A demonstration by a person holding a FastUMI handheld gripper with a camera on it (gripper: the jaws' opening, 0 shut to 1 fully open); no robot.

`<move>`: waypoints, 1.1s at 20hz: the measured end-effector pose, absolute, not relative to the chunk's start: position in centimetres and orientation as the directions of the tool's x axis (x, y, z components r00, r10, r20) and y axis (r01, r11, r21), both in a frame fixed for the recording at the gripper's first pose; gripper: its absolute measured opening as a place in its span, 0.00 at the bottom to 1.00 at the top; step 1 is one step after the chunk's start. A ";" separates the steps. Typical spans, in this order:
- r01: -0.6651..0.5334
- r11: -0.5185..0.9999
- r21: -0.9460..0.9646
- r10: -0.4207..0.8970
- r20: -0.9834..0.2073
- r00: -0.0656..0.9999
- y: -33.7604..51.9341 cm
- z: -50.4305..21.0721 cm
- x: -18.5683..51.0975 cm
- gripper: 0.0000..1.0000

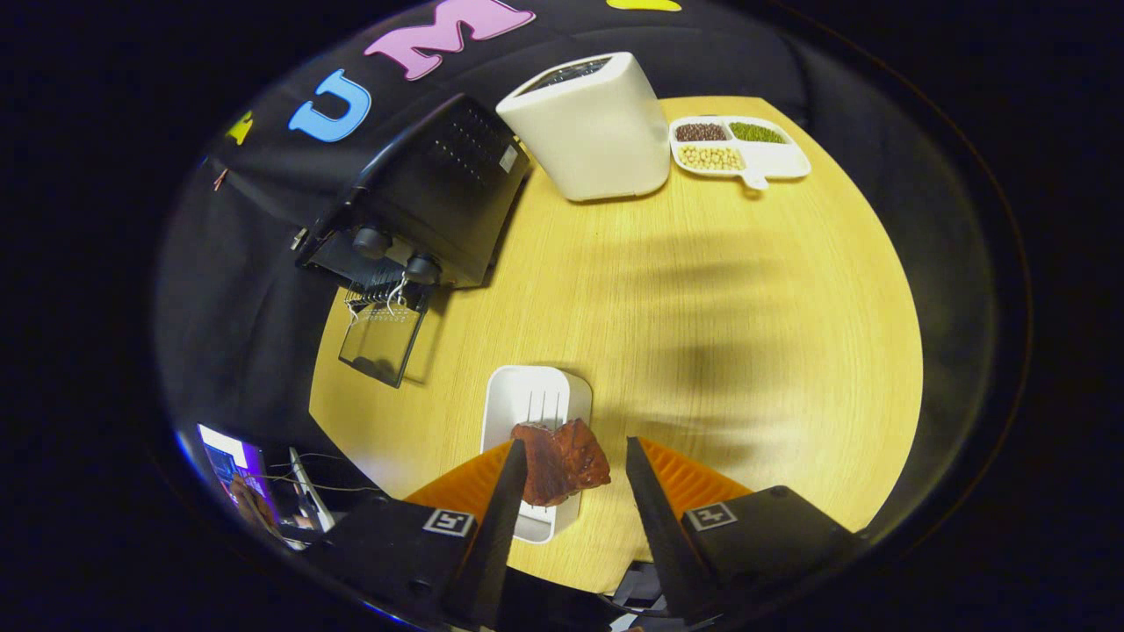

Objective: Open the toaster oven, put the food inside, and close the toaster oven door.

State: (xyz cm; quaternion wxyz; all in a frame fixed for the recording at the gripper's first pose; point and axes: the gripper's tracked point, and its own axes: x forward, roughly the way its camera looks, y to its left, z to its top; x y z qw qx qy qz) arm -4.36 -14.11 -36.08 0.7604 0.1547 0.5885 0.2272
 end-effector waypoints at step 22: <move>-0.101 0.796 0.597 0.525 -0.598 0.606 -5.0 -20.5 -6.5 0.12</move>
